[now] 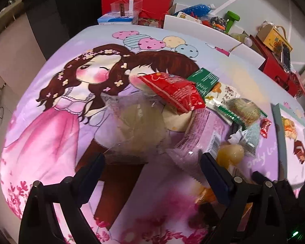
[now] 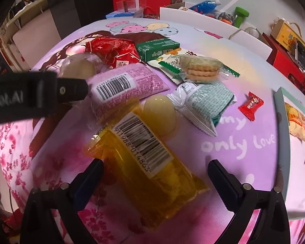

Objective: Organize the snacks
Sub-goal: 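Move the right gripper back to the pile and grasp the yellow bread bag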

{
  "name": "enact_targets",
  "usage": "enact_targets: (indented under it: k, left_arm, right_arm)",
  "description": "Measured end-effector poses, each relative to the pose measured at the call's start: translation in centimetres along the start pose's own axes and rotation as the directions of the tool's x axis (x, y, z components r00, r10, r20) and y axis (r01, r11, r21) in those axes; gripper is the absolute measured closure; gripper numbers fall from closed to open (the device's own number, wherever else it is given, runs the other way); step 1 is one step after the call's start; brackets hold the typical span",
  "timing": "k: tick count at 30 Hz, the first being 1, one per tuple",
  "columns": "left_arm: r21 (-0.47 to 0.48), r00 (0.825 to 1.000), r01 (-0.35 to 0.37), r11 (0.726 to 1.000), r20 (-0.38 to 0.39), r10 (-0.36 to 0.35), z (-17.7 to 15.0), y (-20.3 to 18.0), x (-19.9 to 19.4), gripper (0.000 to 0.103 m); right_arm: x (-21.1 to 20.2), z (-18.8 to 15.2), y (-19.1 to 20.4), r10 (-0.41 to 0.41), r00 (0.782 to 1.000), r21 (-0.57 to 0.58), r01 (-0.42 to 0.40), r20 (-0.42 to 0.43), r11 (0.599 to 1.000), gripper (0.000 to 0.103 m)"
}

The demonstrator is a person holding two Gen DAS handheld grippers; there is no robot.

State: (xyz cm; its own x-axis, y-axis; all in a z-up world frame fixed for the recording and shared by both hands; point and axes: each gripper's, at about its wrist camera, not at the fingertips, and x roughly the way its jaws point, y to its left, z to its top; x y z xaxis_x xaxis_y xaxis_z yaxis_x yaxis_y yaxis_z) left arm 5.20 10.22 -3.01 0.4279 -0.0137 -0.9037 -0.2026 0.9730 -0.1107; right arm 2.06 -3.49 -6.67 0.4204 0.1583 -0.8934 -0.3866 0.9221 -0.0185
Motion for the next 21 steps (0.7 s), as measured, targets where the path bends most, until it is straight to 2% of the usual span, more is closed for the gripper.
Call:
enact_targets:
  k: [6,13,17,21]
  left_arm:
    - [0.011,0.997,0.074,0.997,0.013,-0.074,0.8,-1.1,-0.1,0.008]
    - [0.071,0.999,0.031,0.997,0.016,-0.032,1.3,-2.4,0.7,0.008]
    - [0.101,1.0,0.01,0.995,0.002,-0.01,1.1,-3.0,0.8,0.008]
    - [0.095,0.999,0.018,0.995,-0.036,-0.015,0.8,-2.8,1.3,0.008]
  right_arm:
    - [-0.6,-0.1,0.3,-0.013,0.999,-0.009,0.013,0.032,1.0,0.0]
    - [-1.1,0.1,-1.7,-0.009,1.0,0.06,0.007,0.027,0.998,0.0]
    - [-1.6,0.0,-2.1,0.004,0.999,0.08,-0.007,0.038,0.997,0.01]
    - [-1.7,0.1,-1.2,0.011,0.999,0.044,-0.013,0.044,0.999,0.019]
